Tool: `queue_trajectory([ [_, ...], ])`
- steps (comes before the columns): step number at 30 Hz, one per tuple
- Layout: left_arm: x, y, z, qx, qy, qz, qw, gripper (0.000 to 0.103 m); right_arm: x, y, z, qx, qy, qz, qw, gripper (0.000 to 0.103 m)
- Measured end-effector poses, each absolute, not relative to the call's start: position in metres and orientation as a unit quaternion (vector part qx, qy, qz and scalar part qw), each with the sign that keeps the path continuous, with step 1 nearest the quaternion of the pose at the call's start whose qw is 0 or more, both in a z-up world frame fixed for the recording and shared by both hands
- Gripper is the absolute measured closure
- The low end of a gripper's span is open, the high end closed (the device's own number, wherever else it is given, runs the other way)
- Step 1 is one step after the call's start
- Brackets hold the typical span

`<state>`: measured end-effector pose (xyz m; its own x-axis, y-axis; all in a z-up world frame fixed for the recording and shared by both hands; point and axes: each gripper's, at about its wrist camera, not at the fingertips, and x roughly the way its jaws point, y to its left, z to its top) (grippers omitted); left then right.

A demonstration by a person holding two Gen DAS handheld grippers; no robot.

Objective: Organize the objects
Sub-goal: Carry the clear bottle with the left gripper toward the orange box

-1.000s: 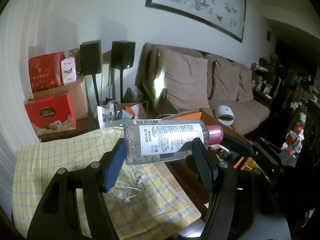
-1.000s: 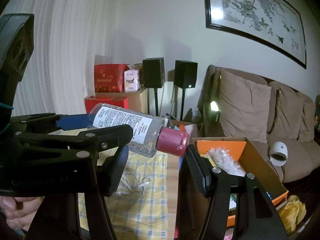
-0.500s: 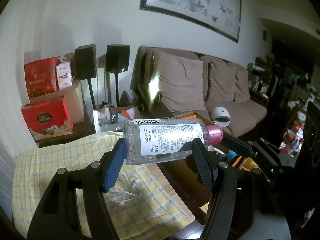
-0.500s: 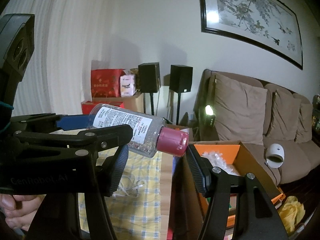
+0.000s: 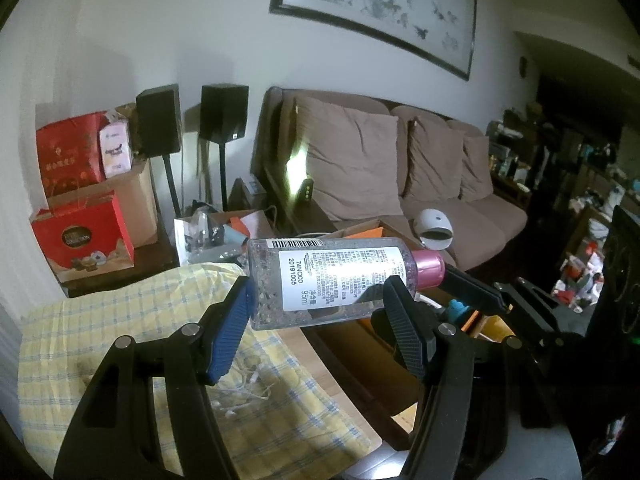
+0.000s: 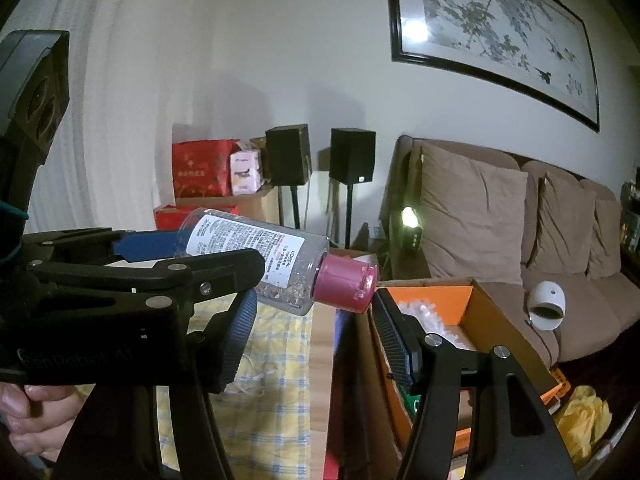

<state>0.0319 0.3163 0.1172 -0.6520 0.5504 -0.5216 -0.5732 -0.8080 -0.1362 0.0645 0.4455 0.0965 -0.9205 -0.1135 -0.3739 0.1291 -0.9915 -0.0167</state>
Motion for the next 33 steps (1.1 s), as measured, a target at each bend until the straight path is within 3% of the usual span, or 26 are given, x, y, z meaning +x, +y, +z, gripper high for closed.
queue_trajectory([
  [33, 0.033, 0.342, 0.126, -0.261, 0.046, 0.906, 0.329, 0.039, 0.067, 0.472, 0.104, 0.182, 0.008, -0.982, 0.043, 0.041],
])
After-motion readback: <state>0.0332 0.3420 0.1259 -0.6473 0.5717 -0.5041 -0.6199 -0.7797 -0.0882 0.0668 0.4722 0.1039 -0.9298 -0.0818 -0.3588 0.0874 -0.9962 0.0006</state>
